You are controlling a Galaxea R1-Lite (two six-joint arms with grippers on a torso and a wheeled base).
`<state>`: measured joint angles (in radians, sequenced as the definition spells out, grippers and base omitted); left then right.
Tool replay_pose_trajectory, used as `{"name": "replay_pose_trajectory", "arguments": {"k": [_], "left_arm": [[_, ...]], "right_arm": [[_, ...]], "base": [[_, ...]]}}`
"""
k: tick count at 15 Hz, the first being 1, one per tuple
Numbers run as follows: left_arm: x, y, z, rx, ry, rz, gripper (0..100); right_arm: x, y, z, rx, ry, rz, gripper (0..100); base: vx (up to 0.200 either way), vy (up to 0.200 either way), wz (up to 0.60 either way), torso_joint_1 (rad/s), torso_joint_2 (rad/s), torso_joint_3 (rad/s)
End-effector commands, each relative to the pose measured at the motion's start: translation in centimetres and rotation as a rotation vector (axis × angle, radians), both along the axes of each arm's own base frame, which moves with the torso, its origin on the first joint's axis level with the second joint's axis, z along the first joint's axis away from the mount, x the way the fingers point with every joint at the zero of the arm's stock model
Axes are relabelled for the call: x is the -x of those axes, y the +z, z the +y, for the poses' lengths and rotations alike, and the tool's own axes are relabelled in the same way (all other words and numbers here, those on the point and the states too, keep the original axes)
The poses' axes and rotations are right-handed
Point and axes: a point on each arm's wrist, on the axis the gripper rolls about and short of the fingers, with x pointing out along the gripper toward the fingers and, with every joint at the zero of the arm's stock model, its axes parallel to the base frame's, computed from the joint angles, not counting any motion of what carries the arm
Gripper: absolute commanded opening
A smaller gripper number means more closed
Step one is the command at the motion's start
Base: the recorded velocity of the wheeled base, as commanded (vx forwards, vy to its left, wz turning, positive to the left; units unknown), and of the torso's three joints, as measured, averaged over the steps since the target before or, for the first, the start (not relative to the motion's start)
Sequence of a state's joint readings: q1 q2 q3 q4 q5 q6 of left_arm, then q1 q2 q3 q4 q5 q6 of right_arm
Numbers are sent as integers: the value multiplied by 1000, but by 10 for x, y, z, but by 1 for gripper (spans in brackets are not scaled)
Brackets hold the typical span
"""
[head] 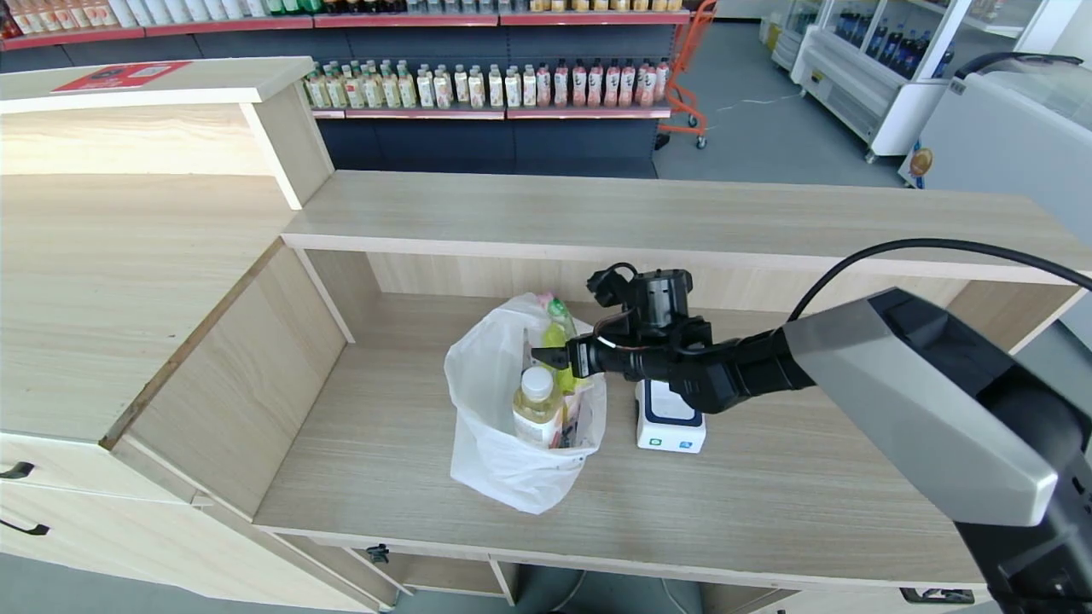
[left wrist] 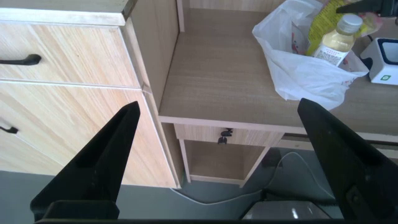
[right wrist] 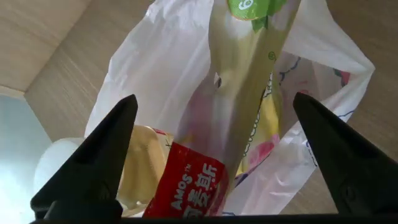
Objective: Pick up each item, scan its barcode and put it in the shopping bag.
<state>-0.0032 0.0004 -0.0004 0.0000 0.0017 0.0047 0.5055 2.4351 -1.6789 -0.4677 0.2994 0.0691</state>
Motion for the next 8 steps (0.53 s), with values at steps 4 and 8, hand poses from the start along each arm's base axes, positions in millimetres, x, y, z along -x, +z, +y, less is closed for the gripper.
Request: {"name": "replay_pose_trajectory", "arguments": {"k": [4,8], "left_arm": [[0,0,0,0,0,-2,100],[0,0,0,0,0,-2,100]], "right_arm": [[22,70,-47,-103,-47,-18,100],[195,143,-172,-116,-219,-14,100]], "base": [[0,0,0,0,0,0],[0,0,0,0,0,0]]}}
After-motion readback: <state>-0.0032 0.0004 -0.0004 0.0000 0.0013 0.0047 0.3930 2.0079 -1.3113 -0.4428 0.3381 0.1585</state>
